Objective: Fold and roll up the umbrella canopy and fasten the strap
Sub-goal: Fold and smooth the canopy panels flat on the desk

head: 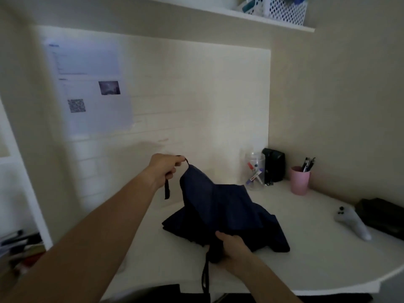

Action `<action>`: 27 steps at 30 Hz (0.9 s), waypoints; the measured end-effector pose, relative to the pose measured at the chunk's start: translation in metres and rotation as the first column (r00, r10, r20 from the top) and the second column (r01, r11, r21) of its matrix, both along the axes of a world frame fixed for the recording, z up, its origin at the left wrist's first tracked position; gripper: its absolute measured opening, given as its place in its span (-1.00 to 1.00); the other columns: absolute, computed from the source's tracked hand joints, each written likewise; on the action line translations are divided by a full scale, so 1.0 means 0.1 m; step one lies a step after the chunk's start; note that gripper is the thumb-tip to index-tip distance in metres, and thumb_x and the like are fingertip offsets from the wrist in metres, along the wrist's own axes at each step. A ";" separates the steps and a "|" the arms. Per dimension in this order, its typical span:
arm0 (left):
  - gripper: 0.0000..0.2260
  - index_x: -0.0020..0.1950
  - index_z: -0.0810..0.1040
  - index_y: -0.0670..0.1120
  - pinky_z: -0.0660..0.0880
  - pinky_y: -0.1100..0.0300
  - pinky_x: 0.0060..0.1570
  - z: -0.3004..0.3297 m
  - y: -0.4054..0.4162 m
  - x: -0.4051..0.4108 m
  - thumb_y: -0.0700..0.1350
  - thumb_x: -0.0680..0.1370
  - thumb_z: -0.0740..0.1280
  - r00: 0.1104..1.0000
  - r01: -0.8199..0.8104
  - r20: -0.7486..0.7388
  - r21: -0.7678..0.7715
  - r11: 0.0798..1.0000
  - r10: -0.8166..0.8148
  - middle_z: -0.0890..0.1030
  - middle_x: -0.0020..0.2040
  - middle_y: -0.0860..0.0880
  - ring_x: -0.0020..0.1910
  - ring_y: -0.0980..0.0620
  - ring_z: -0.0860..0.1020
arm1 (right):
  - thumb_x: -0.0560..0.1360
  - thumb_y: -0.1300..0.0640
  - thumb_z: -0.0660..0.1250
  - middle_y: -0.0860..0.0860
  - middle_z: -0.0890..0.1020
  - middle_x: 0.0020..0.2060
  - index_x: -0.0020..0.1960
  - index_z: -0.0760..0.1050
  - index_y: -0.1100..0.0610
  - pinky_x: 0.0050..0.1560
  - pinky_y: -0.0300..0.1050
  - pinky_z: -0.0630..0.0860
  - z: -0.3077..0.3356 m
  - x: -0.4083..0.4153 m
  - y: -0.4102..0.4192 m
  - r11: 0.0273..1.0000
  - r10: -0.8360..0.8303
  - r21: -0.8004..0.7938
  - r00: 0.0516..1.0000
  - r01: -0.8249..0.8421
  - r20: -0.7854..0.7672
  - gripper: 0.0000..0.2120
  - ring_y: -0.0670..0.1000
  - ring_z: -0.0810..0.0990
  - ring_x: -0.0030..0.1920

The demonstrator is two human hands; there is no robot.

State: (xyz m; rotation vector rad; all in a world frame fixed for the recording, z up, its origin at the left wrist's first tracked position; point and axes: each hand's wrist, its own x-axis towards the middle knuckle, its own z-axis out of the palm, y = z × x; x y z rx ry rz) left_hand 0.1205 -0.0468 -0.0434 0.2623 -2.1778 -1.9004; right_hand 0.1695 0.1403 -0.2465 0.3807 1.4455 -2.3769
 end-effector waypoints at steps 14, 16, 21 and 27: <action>-0.77 0.15 0.67 -0.28 0.62 0.18 -0.14 0.28 0.14 -0.20 -0.20 0.54 0.46 0.943 0.331 -0.012 0.061 0.942 -0.331 0.75 0.02 -0.15 -0.08 -0.06 0.74 | 0.34 -0.27 0.49 0.07 0.61 0.05 0.24 0.47 0.19 -0.02 0.01 0.57 1.96 -0.57 -0.17 0.427 0.415 0.849 0.766 0.313 -0.491 -0.31 0.09 0.60 0.06; -0.80 0.11 0.69 -0.30 0.64 0.22 -0.14 0.23 0.18 -0.15 -0.23 0.53 0.47 0.941 0.332 -0.056 -0.035 0.943 -0.333 0.75 0.02 -0.17 -0.09 -0.04 0.74 | 0.40 -0.07 0.49 0.15 0.70 -0.03 0.10 0.58 0.21 -0.02 0.09 0.68 2.04 -0.72 -0.25 0.527 0.415 0.816 0.765 0.238 -0.492 -0.58 0.11 0.67 -0.09; -0.63 0.28 0.63 -0.05 0.57 0.16 0.14 -0.03 0.20 0.08 0.06 0.52 0.49 0.945 0.265 -0.193 -0.027 0.964 -0.265 0.73 0.13 -0.01 0.16 -0.01 0.68 | 0.48 0.35 0.31 0.26 0.71 0.02 0.07 0.62 0.35 0.05 0.00 0.69 2.09 -0.95 -0.21 0.802 0.369 0.596 0.811 -0.032 -0.453 -0.79 0.17 0.72 0.01; 0.00 0.48 0.33 -0.02 0.56 0.03 0.23 -0.58 0.37 0.16 0.30 0.17 0.65 0.988 0.151 0.035 -0.297 0.943 -0.148 0.51 0.33 0.06 0.25 0.03 0.56 | 0.42 0.40 0.23 0.17 0.64 -0.17 -0.16 0.52 0.27 -0.20 -0.12 0.69 2.48 -1.08 -0.21 0.954 0.215 0.289 0.864 -0.085 -0.456 -0.88 0.12 0.65 -0.13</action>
